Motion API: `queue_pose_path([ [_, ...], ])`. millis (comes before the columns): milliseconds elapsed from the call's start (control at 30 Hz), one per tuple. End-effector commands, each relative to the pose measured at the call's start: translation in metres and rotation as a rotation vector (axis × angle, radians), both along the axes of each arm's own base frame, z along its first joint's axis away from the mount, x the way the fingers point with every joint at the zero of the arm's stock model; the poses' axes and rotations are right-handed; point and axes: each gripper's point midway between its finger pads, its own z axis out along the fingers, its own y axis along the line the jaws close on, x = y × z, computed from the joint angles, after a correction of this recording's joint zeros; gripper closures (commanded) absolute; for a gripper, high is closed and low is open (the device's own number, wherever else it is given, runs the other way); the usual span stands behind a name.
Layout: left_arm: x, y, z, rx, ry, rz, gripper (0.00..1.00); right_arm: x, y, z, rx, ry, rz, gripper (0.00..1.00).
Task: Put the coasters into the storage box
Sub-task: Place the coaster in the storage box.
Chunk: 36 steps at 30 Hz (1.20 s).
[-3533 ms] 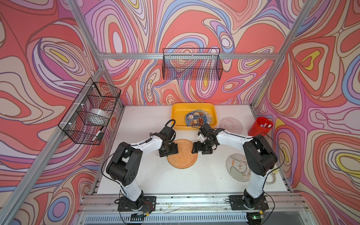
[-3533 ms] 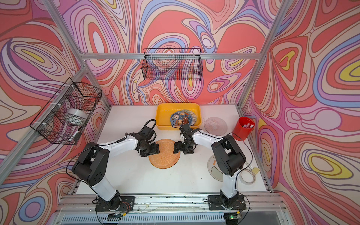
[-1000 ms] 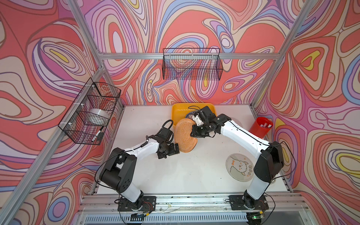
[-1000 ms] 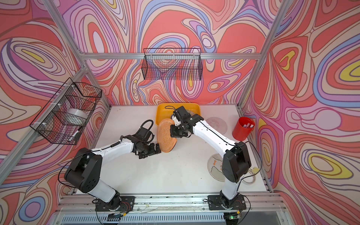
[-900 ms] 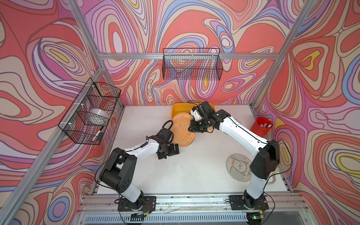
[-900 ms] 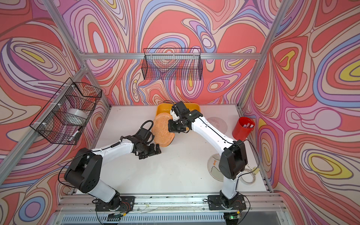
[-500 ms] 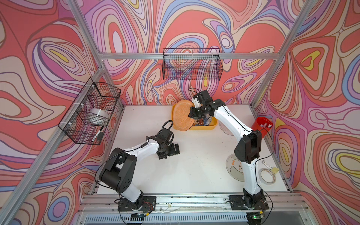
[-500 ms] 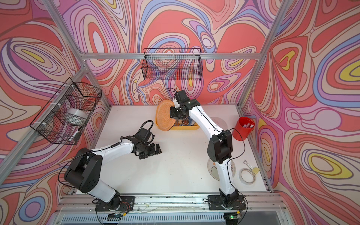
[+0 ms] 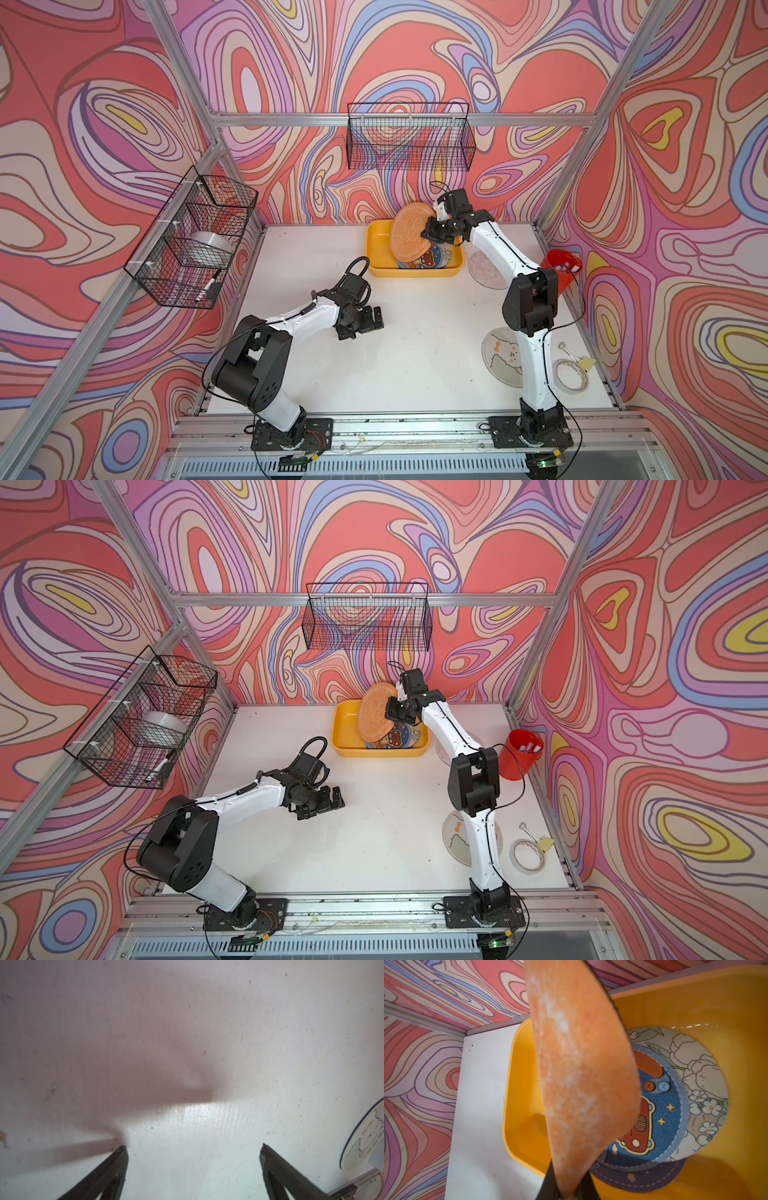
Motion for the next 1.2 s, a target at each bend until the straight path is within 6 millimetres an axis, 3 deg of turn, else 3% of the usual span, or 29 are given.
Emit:
queue_pose_path([
  [0,0.003,0.000,0.003,0.004,0.003,0.004,0.00,0.004,0.000,-0.026,0.015,0.040,-0.005,1.00],
  [200,0.004,0.000,0.004,0.008,0.005,0.004,0.00,-0.001,-0.018,-0.062,-0.045,0.112,-0.040,1.00],
  [367,0.006,0.000,0.007,0.011,-0.001,0.002,0.00,-0.004,-0.028,-0.072,-0.094,0.137,-0.055,0.81],
  [500,0.007,0.001,0.007,0.019,-0.004,-0.001,0.00,-0.006,-0.032,-0.071,-0.118,0.146,-0.057,0.61],
  [700,0.008,0.001,0.009,0.020,-0.009,-0.003,0.00,-0.013,-0.038,-0.067,-0.151,0.155,-0.062,0.42],
  [967,0.009,0.000,0.011,0.020,-0.017,-0.012,0.00,-0.026,-0.044,-0.047,-0.156,0.129,-0.064,0.37],
  [1167,0.008,0.000,0.014,0.020,-0.026,-0.021,0.00,-0.050,-0.055,-0.026,-0.182,0.113,-0.063,0.33],
])
